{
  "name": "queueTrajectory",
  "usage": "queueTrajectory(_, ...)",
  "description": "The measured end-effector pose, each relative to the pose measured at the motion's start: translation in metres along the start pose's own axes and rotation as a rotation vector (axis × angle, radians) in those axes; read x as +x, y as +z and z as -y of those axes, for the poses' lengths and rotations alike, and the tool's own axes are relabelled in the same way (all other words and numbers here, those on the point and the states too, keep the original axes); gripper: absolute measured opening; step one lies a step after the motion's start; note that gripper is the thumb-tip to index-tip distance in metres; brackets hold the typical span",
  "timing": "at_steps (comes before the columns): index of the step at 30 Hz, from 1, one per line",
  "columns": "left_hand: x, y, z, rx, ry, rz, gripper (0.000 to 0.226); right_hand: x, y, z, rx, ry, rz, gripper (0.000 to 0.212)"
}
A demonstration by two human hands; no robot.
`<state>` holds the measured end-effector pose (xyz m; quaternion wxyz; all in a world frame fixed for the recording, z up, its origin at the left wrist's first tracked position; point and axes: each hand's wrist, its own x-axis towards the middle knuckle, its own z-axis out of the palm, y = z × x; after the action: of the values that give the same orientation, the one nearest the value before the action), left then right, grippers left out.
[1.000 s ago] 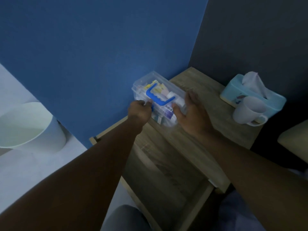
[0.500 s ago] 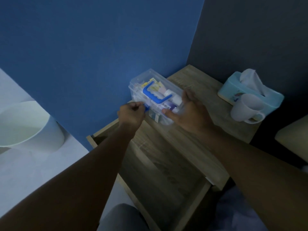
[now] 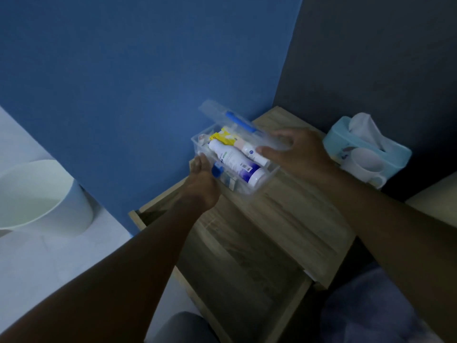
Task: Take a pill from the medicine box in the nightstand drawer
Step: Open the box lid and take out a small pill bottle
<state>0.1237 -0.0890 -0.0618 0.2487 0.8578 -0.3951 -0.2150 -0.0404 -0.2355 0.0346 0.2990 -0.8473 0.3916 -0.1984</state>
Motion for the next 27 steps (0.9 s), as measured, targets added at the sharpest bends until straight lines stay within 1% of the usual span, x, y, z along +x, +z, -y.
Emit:
queueTrajectory(1, 0.0, -0.002, -0.002, 0.046, 0.039, -0.033, 0.08, 0.003, -0.009, 0.003, -0.018, -0.07, -0.015, 0.05)
queueTrajectory(3, 0.002, -0.005, -0.007, 0.152, 0.15, -0.116, 0.085, 0.011, -0.024, 0.008, -0.083, -0.196, -0.034, 0.037)
queueTrajectory(4, 0.003, -0.006, -0.008, 0.21, 0.191, -0.13, 0.086, 0.014, -0.029, 0.009, -0.108, -0.233, -0.034, 0.034)
queueTrajectory(6, 0.003, -0.006, -0.011, 0.313, 0.216, -0.086, 0.085, 0.021, -0.035, 0.008, -0.162, -0.286, -0.057, 0.028)
queueTrajectory(9, 0.002, -0.006, -0.013, 0.374, 0.172, 0.009, 0.081, 0.029, -0.037, 0.001, -0.282, -0.328, -0.148, 0.03)
queueTrajectory(12, 0.005, -0.008, -0.016, 0.45, 0.168, 0.028, 0.075, 0.032, -0.033, -0.011, -0.36, -0.36, -0.258, 0.032)
queueTrajectory(13, 0.005, -0.009, -0.017, 0.475, 0.167, 0.031, 0.074, 0.033, -0.03, -0.016, -0.384, -0.325, -0.264, 0.033)
queueTrajectory(15, 0.004, -0.01, -0.018, 0.524, 0.168, 0.031, 0.073, 0.036, -0.02, -0.027, -0.424, -0.199, -0.227, 0.043)
queueTrajectory(17, 0.003, -0.008, -0.018, 0.57, 0.176, 0.031, 0.074, 0.04, -0.009, -0.036, -0.373, -0.038, -0.173, 0.053)
queueTrajectory(19, 0.001, -0.008, -0.019, 0.561, 0.174, 0.042, 0.078, 0.046, 0.002, -0.049, -0.299, 0.102, -0.157, 0.059)
queueTrajectory(20, 0.001, -0.009, -0.019, 0.542, 0.171, 0.05, 0.079, 0.048, 0.007, -0.055, -0.313, 0.177, -0.156, 0.062)
queueTrajectory(21, 0.001, -0.01, -0.019, 0.527, 0.172, 0.056, 0.078, 0.049, 0.01, -0.06, -0.328, 0.249, -0.15, 0.063)
queueTrajectory(22, 0.001, -0.01, -0.019, 0.52, 0.177, 0.058, 0.077, 0.051, 0.015, -0.064, -0.313, 0.287, -0.156, 0.058)
queueTrajectory(24, 0.0, -0.013, -0.02, 0.522, 0.183, 0.069, 0.077, 0.051, 0.025, -0.065, -0.177, 0.307, -0.226, 0.037)
queueTrajectory(25, 0.0, -0.014, -0.02, 0.522, 0.182, 0.078, 0.078, 0.05, 0.028, -0.063, -0.128, 0.292, -0.273, 0.031)
queueTrajectory(27, 0.0, -0.015, -0.021, 0.535, 0.181, 0.086, 0.08, 0.052, 0.033, -0.056, -0.104, 0.212, -0.395, 0.037)
